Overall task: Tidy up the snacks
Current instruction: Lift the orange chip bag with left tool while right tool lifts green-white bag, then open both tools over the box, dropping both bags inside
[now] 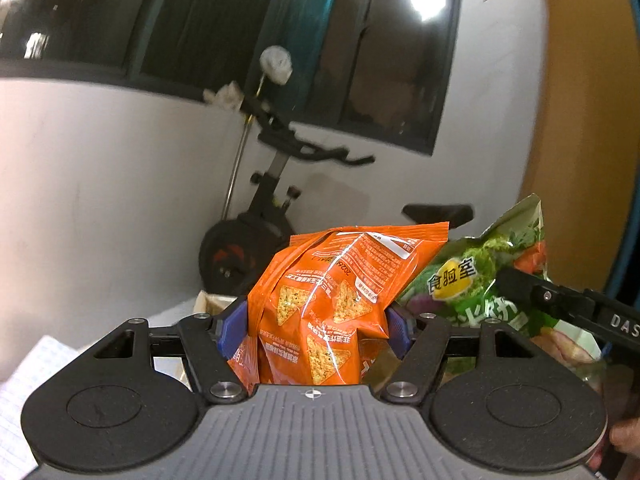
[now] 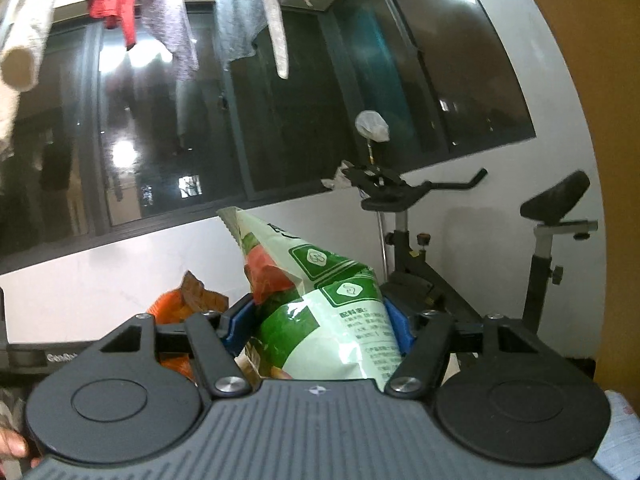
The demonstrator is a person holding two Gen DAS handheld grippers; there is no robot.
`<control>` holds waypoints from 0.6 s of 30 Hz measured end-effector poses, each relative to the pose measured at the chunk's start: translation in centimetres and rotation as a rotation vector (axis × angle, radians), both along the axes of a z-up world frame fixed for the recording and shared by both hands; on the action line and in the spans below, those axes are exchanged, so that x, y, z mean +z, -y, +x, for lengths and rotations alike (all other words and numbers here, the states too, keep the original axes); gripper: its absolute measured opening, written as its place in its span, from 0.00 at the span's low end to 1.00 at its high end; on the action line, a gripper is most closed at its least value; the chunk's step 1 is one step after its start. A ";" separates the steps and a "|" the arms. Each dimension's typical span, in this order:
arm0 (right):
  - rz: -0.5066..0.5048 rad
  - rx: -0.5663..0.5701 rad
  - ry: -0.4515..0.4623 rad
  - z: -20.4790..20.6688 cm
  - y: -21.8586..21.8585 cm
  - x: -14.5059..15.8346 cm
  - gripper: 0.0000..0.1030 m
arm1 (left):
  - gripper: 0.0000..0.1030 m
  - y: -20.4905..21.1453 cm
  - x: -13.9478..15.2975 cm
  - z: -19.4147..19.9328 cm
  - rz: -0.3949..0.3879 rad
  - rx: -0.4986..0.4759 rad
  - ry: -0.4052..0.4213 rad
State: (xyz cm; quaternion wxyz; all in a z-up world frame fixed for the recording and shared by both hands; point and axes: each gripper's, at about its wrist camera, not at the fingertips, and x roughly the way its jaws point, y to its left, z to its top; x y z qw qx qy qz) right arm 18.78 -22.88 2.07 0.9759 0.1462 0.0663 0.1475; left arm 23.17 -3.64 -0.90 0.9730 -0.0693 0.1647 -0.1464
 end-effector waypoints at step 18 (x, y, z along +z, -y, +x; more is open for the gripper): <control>0.023 -0.033 -0.232 5.6 0.0 -5.9 0.65 | 0.74 -0.2 -2.9 4.2 0.080 -0.022 -0.091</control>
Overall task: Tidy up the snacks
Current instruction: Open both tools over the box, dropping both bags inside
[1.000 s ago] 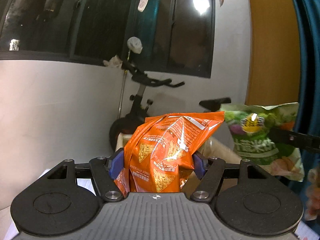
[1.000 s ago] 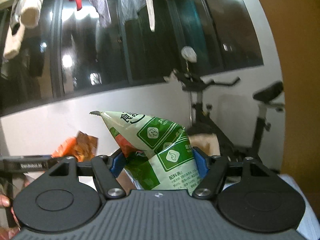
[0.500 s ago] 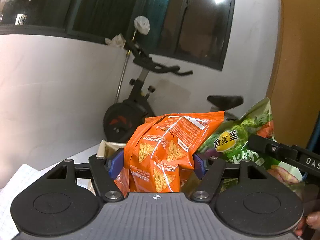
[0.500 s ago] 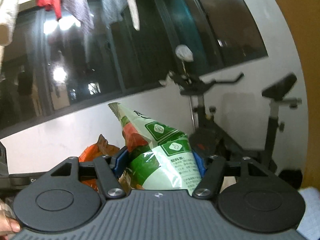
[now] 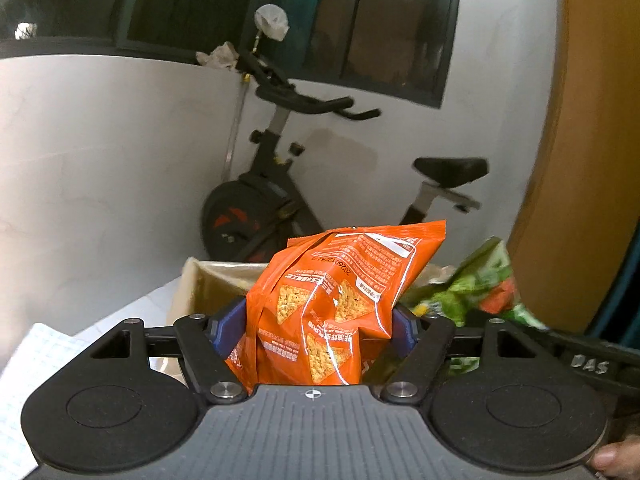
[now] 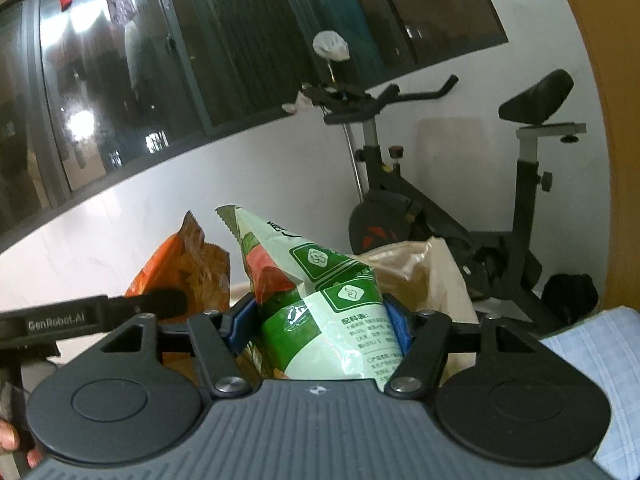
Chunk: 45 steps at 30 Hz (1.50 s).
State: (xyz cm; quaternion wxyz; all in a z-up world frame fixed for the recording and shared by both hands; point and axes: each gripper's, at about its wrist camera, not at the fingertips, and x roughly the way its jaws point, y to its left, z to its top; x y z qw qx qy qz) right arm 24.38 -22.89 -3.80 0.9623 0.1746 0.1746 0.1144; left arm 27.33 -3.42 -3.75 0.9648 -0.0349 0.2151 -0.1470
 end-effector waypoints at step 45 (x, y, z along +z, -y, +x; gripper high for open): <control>-0.112 0.002 -0.087 -9.5 -2.6 -0.8 1.00 | 0.90 -6.3 -0.6 -13.7 0.177 0.142 0.026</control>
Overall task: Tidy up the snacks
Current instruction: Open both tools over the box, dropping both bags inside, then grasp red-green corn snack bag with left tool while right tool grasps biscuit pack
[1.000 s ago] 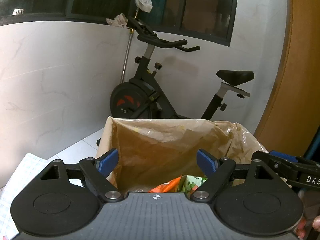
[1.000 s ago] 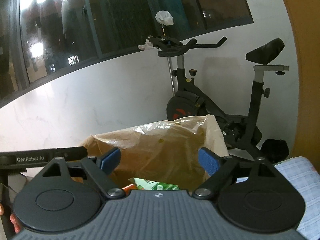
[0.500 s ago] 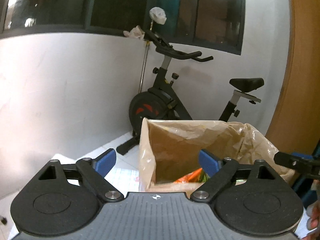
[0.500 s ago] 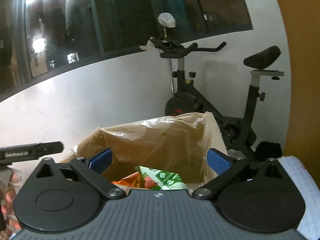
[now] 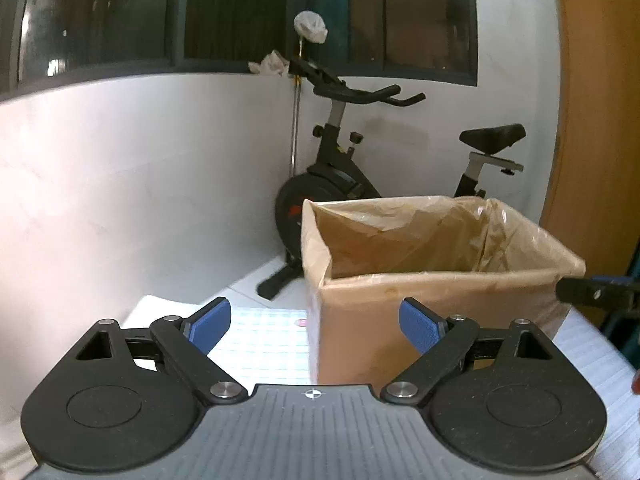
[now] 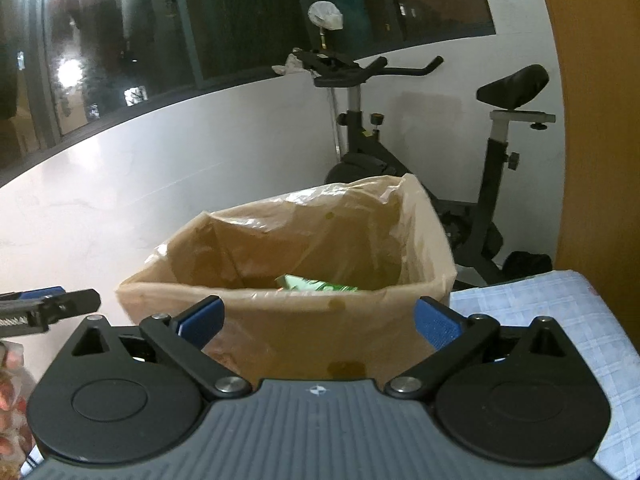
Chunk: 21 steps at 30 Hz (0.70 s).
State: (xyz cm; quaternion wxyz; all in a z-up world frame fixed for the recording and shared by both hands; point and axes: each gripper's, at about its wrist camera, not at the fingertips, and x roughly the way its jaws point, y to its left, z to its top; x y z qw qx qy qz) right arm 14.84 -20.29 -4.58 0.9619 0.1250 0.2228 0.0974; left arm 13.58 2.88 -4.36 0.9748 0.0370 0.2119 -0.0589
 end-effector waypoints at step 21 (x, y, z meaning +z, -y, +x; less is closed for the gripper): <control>0.035 0.018 0.075 -5.6 0.8 0.2 1.00 | 0.89 -4.4 -0.3 -4.6 -0.055 -0.004 -0.036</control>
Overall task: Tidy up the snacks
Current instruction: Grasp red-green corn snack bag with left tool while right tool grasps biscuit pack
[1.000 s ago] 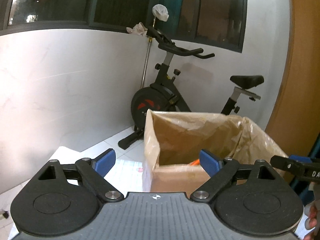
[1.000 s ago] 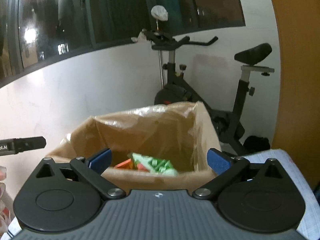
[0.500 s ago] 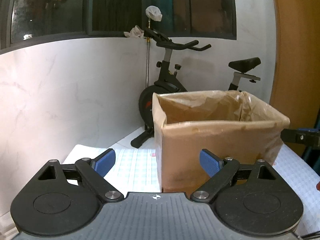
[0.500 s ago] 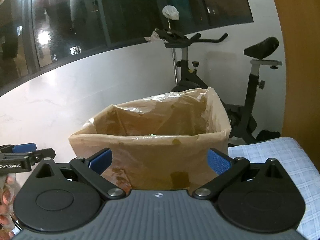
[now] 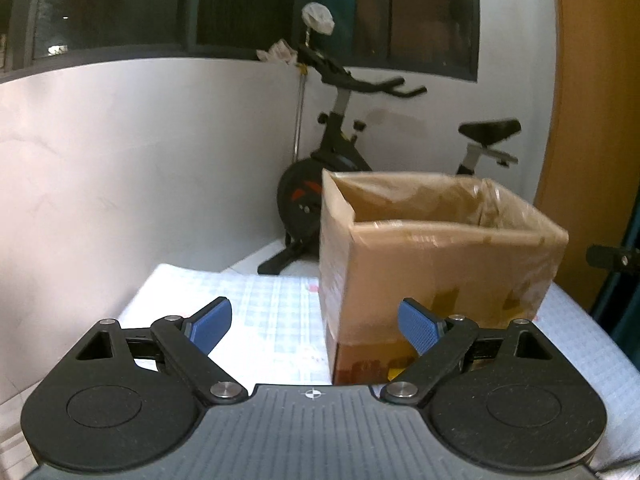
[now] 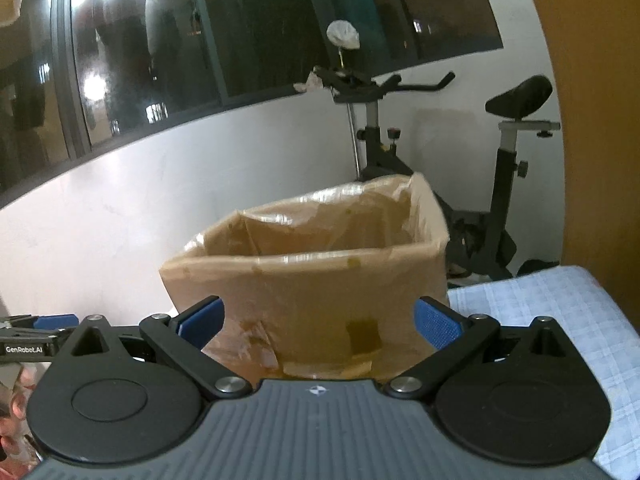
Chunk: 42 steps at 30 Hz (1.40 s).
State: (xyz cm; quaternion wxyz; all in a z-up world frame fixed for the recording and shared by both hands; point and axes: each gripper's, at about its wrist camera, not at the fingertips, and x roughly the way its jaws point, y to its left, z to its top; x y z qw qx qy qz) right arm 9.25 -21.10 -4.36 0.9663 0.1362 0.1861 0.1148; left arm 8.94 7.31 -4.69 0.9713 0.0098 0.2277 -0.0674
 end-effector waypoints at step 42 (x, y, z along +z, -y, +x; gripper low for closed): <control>-0.146 -0.036 -0.288 -6.2 -0.4 -12.9 0.98 | 0.89 11.4 -14.9 -1.9 -0.076 -0.313 -0.446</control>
